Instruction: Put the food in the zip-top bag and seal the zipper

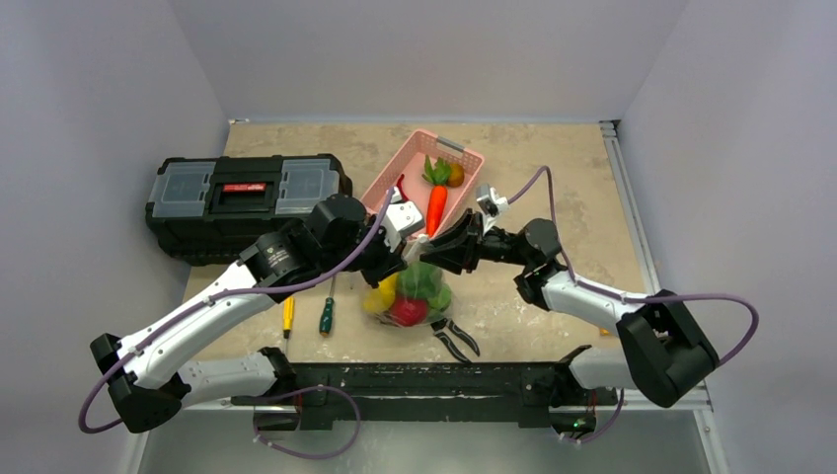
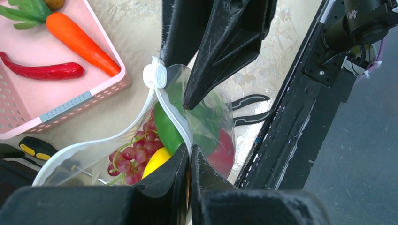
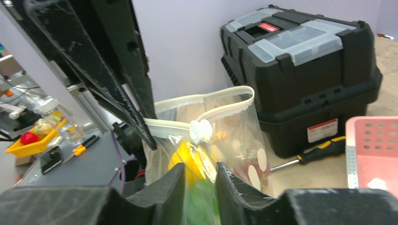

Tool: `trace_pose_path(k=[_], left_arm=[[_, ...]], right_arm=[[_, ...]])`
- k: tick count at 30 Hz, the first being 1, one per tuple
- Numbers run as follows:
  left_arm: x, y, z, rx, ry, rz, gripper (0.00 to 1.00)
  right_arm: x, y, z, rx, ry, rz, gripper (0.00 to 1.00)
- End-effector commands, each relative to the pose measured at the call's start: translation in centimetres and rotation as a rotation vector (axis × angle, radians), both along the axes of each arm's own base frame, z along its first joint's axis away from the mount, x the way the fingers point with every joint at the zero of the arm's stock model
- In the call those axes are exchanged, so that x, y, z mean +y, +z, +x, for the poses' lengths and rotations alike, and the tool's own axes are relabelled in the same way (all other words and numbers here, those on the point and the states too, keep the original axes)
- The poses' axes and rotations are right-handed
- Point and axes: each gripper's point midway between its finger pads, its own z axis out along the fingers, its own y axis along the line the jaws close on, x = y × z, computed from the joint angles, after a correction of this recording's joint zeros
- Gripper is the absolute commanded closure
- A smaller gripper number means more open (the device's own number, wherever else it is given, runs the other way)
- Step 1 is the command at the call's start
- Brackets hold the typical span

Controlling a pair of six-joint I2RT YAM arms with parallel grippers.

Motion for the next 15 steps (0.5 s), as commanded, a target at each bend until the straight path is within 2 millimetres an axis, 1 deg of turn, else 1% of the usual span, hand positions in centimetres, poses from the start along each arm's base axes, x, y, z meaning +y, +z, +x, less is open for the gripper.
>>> trace_pose_path(k=[1, 4, 6, 9, 11, 15], left_arm=[[0.3, 0.6, 0.5, -0.017, 0.041, -0.016, 0.91], [0.5, 0.8, 0.8, -0.020, 0.059, -0.004, 0.80], [0.5, 1.1, 1.0, -0.012, 0.068, -0.008, 0.73], [0.2, 2.1, 1.0, 0.021, 0.064, -0.043, 0.60], [-0.3, 2.8, 0.9, 0.035, 0.050, -0.070, 0.55], [-1.0, 3.9, 1.4, 0.025, 0.031, -0.096, 0.51]], right_arm=[[0.2, 2.4, -1.9, -0.081, 0.091, 0.073, 0.76], [0.5, 2.3, -2.3, -0.074, 0.120, 0.075, 0.90], [0.4, 2.2, -2.3, -0.075, 0.115, 0.076, 0.94], [0.3, 2.1, -2.3, -0.075, 0.102, 0.070, 1.00], [0.3, 2.1, -2.3, -0.079, 0.095, 0.066, 1.00], [0.1, 2.1, -2.4, -0.080, 0.089, 0.061, 1.00]])
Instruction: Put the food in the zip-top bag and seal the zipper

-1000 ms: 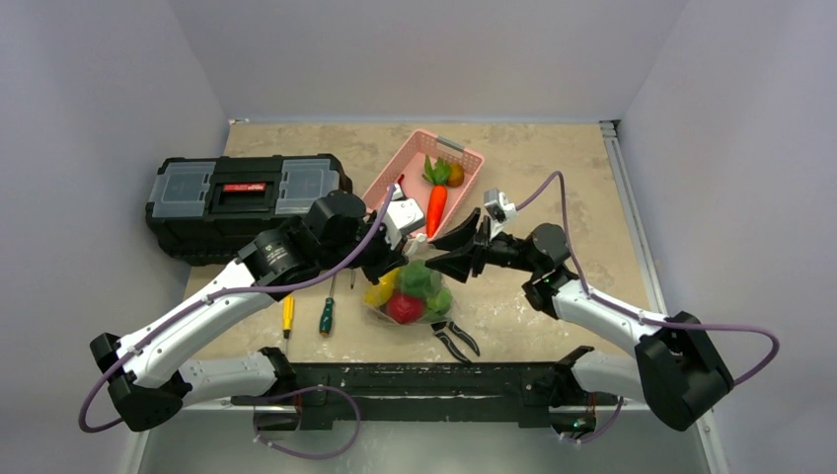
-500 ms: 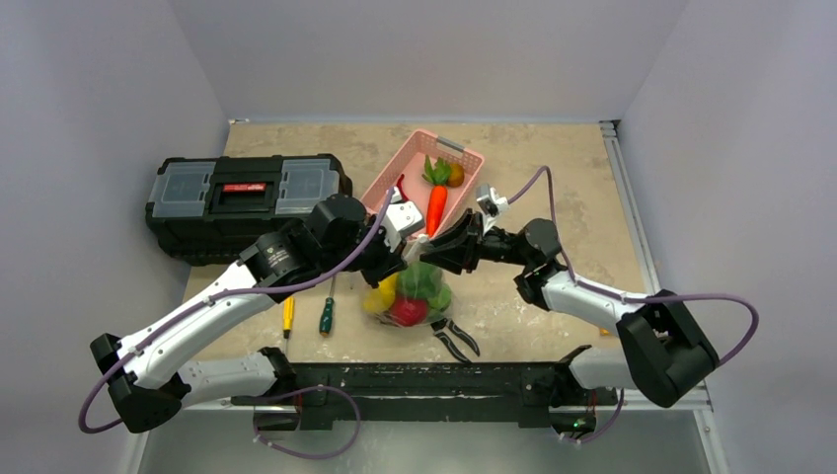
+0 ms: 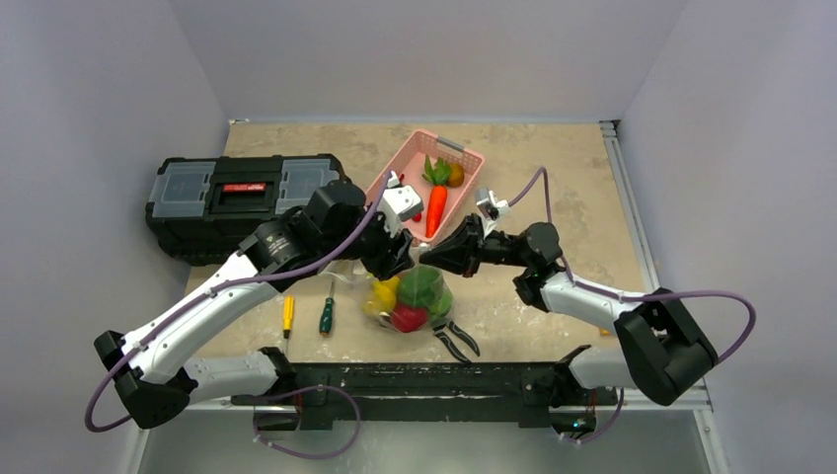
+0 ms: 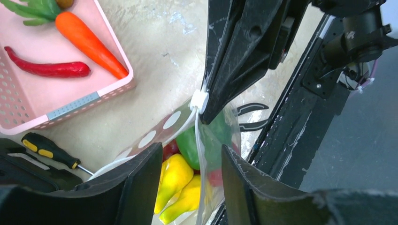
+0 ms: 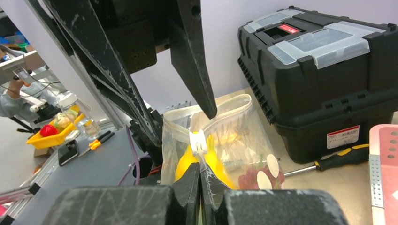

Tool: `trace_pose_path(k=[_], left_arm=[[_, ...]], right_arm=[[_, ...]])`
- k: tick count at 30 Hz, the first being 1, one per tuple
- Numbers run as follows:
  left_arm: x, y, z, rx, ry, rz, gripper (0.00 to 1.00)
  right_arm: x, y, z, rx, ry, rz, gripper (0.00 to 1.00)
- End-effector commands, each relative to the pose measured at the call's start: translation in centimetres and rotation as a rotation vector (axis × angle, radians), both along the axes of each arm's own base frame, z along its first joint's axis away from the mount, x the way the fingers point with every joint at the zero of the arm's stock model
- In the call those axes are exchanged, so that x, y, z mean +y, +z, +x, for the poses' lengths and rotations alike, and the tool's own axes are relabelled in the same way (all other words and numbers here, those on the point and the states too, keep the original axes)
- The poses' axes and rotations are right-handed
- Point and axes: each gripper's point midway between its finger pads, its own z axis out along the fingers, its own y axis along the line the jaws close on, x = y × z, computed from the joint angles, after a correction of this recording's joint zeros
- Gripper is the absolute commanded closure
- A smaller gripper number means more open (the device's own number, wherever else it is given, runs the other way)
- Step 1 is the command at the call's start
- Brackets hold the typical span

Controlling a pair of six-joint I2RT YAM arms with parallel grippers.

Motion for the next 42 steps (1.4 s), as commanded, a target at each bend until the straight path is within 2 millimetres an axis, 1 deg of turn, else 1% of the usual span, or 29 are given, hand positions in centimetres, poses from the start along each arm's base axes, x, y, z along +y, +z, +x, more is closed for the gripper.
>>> trace_pose_path(k=[1, 5, 8, 10, 14, 17, 18, 20, 22, 24, 25, 28, 29, 33, 35, 38, 40, 42], left_arm=[[-1.3, 3.3, 0.3, -0.018, -0.028, -0.099, 0.50], [-2.7, 4.2, 0.8, 0.011, -0.078, -0.174, 0.49], [-3.6, 4.2, 0.7, 0.056, -0.130, -0.211, 0.57], [-4.2, 4.2, 0.6, 0.075, -0.162, -0.233, 0.61], [-4.9, 4.4, 0.0, 0.099, -0.217, -0.261, 0.61], [-5.0, 4.2, 0.1, 0.107, -0.223, -0.259, 0.63], [-5.0, 4.1, 0.1, 0.107, -0.222, -0.258, 0.66], [-5.1, 4.0, 0.2, 0.113, -0.224, -0.256, 0.77], [-5.1, 3.9, 0.1, 0.119, -0.229, -0.249, 0.84], [-5.0, 3.5, 0.1, 0.124, -0.221, -0.236, 0.85], [-4.9, 3.3, 0.1, 0.124, -0.217, -0.229, 0.83], [-4.7, 2.8, 0.2, 0.129, -0.206, -0.215, 0.71], [-4.7, 2.8, 0.3, 0.129, -0.201, -0.213, 0.69], [-4.5, 2.8, 0.4, 0.121, -0.195, -0.208, 0.69], [-4.5, 2.7, 0.5, 0.121, -0.192, -0.205, 0.71], [-4.4, 2.6, 0.6, 0.122, -0.185, -0.198, 0.79], [-4.3, 2.4, 0.7, 0.124, -0.179, -0.192, 0.82], [-4.2, 2.3, 0.7, 0.129, -0.175, -0.188, 0.89]], right_arm=[[-0.2, 1.3, -0.7, -0.068, 0.006, 0.027, 1.00], [-0.3, 1.4, -0.8, -0.071, 0.004, 0.027, 1.00], [-0.4, 1.5, -0.9, -0.075, 0.000, 0.027, 1.00], [-0.4, 1.5, -0.9, -0.075, -0.005, 0.026, 1.00], [-0.5, 1.4, -0.9, -0.071, -0.006, 0.021, 1.00], [-0.5, 1.4, -0.9, -0.075, -0.004, 0.020, 1.00], [-0.5, 1.5, -0.9, -0.077, -0.004, 0.020, 1.00], [-0.5, 1.4, -0.9, -0.075, -0.004, 0.018, 1.00], [-0.5, 1.3, -0.8, -0.074, -0.010, 0.017, 1.00], [-0.5, 1.4, -0.8, -0.077, -0.014, 0.017, 1.00], [-0.5, 1.5, -0.8, -0.078, -0.015, 0.018, 1.00], [-0.5, 1.4, -0.7, -0.075, -0.016, 0.018, 1.00], [-0.5, 1.4, -0.8, -0.075, -0.013, 0.018, 1.00], [-0.5, 1.4, -0.8, -0.072, -0.010, 0.021, 1.00], [-0.5, 1.4, -0.9, -0.072, -0.009, 0.023, 1.00], [-0.4, 1.5, -0.9, -0.066, -0.007, 0.026, 1.00], [-0.4, 1.5, -0.9, -0.066, -0.003, 0.028, 1.00], [-0.4, 1.5, -0.9, -0.063, -0.001, 0.028, 1.00]])
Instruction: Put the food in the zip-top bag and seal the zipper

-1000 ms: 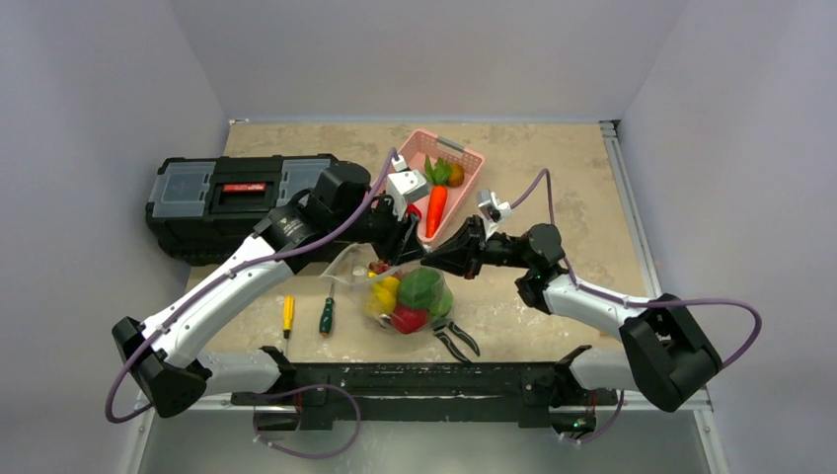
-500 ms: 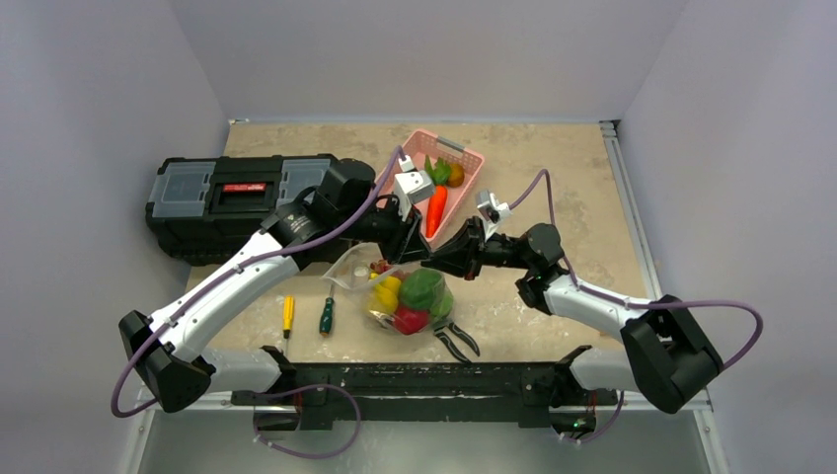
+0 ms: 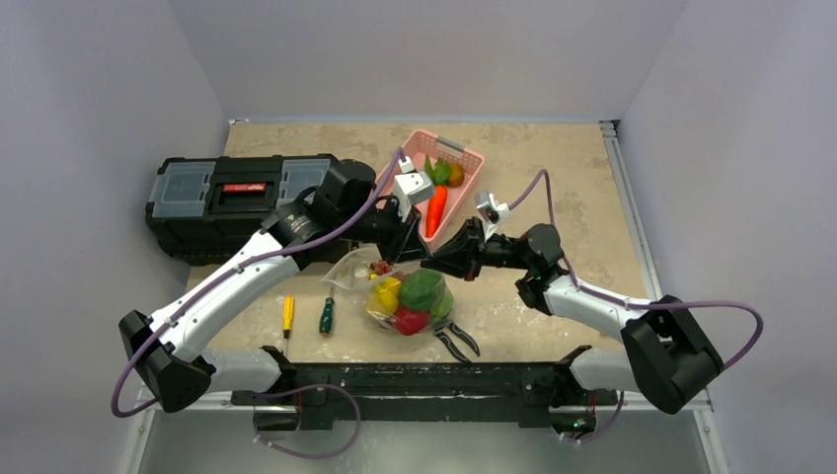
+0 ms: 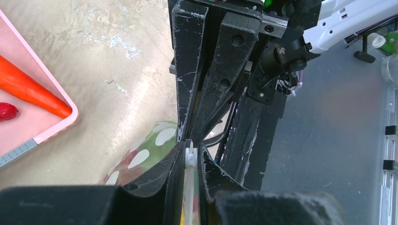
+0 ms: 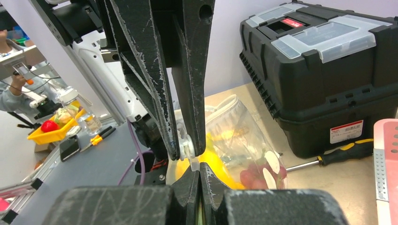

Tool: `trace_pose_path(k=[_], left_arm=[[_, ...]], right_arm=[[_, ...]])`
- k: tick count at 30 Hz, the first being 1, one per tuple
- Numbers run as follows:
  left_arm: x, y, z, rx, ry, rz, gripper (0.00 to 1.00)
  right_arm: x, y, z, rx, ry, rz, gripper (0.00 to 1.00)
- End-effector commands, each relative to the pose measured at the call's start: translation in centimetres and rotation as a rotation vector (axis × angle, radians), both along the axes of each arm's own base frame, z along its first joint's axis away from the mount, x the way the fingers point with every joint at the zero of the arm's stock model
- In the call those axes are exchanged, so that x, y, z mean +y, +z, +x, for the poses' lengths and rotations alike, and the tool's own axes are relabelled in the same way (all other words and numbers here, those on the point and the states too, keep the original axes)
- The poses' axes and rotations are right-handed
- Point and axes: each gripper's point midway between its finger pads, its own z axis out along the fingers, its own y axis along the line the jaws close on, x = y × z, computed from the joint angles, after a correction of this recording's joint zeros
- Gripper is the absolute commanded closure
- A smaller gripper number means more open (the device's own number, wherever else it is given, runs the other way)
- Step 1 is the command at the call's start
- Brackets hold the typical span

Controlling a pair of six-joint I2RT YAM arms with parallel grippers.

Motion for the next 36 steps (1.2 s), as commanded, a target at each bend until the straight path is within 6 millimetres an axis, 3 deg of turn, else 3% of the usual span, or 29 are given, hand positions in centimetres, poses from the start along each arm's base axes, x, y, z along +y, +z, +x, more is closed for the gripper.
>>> trace_pose_path(k=[1, 5, 9, 14, 18, 19, 21, 23, 36], left_arm=[[0.1, 1.2, 0.5, -0.031, 0.007, -0.019, 0.92], [0.1, 1.1, 0.4, -0.024, 0.004, -0.022, 1.00], [-0.1, 1.4, 0.3, -0.023, -0.005, -0.037, 1.00], [0.0, 2.1, 0.1, -0.028, -0.011, -0.060, 1.00], [-0.1, 2.4, 0.0, -0.024, -0.016, -0.070, 1.00], [-0.1, 2.4, -0.1, -0.023, -0.016, -0.069, 0.97], [0.1, 2.1, 0.0, -0.021, -0.004, -0.061, 0.76], [0.3, 1.9, 0.2, -0.024, 0.008, -0.054, 0.68], [1.2, 0.5, 0.4, -0.024, 0.046, -0.013, 0.60]], right_arm=[[-0.1, 1.7, -0.3, -0.060, 0.005, 0.046, 1.00], [0.2, 1.6, -0.6, -0.063, 0.033, 0.040, 0.74], [0.4, 1.7, -1.1, -0.070, 0.052, 0.043, 0.64], [0.8, 1.5, -1.2, -0.068, 0.070, 0.038, 0.75], [1.0, 1.7, -1.1, -0.065, 0.071, 0.045, 1.00], [1.0, 1.8, -1.2, -0.064, 0.070, 0.049, 1.00], [0.9, 1.8, -1.1, -0.062, 0.060, 0.052, 1.00], [0.8, 1.9, -1.1, -0.063, 0.051, 0.056, 1.00], [0.8, 1.9, -1.1, -0.052, 0.045, 0.061, 1.00]])
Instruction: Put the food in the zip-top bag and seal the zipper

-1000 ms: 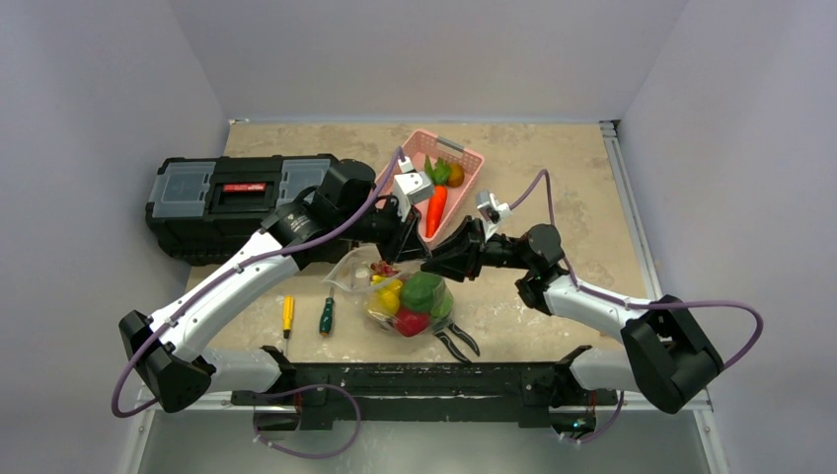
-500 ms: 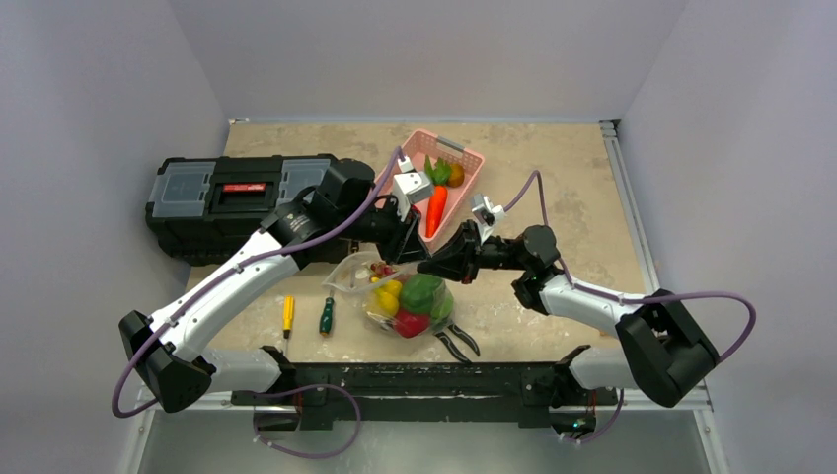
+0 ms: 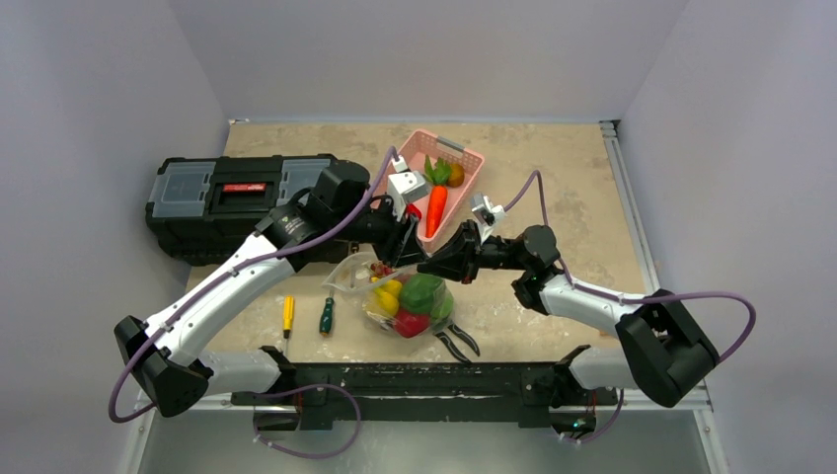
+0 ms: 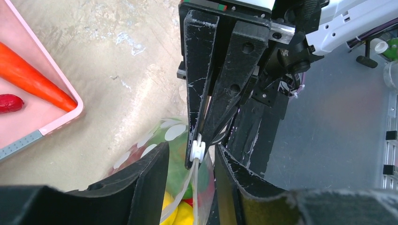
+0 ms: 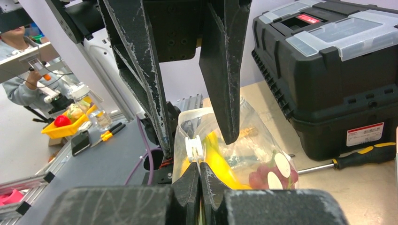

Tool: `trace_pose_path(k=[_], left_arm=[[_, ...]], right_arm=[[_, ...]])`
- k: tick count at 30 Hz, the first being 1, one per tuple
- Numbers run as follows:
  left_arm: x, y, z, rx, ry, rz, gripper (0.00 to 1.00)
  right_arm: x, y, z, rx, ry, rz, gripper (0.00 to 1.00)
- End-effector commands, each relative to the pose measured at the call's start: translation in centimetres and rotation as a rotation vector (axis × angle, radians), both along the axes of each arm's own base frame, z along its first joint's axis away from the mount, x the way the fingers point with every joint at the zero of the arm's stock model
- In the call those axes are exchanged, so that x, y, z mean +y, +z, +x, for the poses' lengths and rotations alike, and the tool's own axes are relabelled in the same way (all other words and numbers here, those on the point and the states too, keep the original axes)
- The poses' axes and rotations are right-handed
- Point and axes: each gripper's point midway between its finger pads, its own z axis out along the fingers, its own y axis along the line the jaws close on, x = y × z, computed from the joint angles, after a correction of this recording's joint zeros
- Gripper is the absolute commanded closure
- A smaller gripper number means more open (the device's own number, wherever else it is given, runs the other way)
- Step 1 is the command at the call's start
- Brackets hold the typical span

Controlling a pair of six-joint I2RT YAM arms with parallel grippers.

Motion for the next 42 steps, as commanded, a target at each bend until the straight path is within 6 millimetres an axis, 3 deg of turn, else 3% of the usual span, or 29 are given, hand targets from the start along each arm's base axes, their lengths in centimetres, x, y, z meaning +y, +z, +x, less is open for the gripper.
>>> trace_pose_path(k=[1, 7, 12, 16, 25, 32, 34, 39, 41, 42], left_arm=[[0.3, 0.3, 0.1, -0.024, 0.013, -0.012, 0.60], [0.1, 0.4, 0.4, -0.023, 0.013, -0.017, 0.67], [0.3, 0.7, 0.7, -0.039, 0.035, -0.021, 0.79], [0.3, 0.7, 0.9, -0.045, 0.045, -0.021, 1.00], [1.4, 0.2, 1.6, -0.060, 0.108, 0.005, 1.00], [2.0, -0.2, 1.5, -0.053, 0.124, 0.017, 1.00], [2.2, -0.2, 1.3, -0.052, 0.123, 0.012, 1.00], [2.0, 0.4, 0.8, -0.049, 0.096, -0.025, 1.00], [1.8, 0.8, 0.6, -0.048, 0.084, -0.044, 1.00], [1.7, 1.0, 0.5, -0.048, 0.079, -0.050, 1.00]], right_arm=[[0.0, 2.2, -0.1, -0.058, -0.010, 0.059, 1.00], [0.0, 2.2, -0.1, -0.054, -0.009, 0.064, 1.00], [0.1, 2.1, 0.3, -0.022, -0.032, 0.057, 1.00], [0.1, 2.3, 0.3, 0.011, -0.051, 0.066, 1.00], [-1.4, 3.8, 2.5, 0.090, -0.288, 0.135, 1.00], [-2.4, 3.3, 3.7, 0.172, -0.397, 0.182, 1.00], [-2.0, 3.2, 3.1, 0.154, -0.349, 0.170, 1.00], [-0.7, 3.3, -0.7, -0.021, -0.099, 0.119, 1.00], [-0.7, 3.2, -0.7, -0.052, -0.105, 0.099, 0.98], [-0.8, 3.0, -0.5, -0.059, -0.118, 0.084, 0.92]])
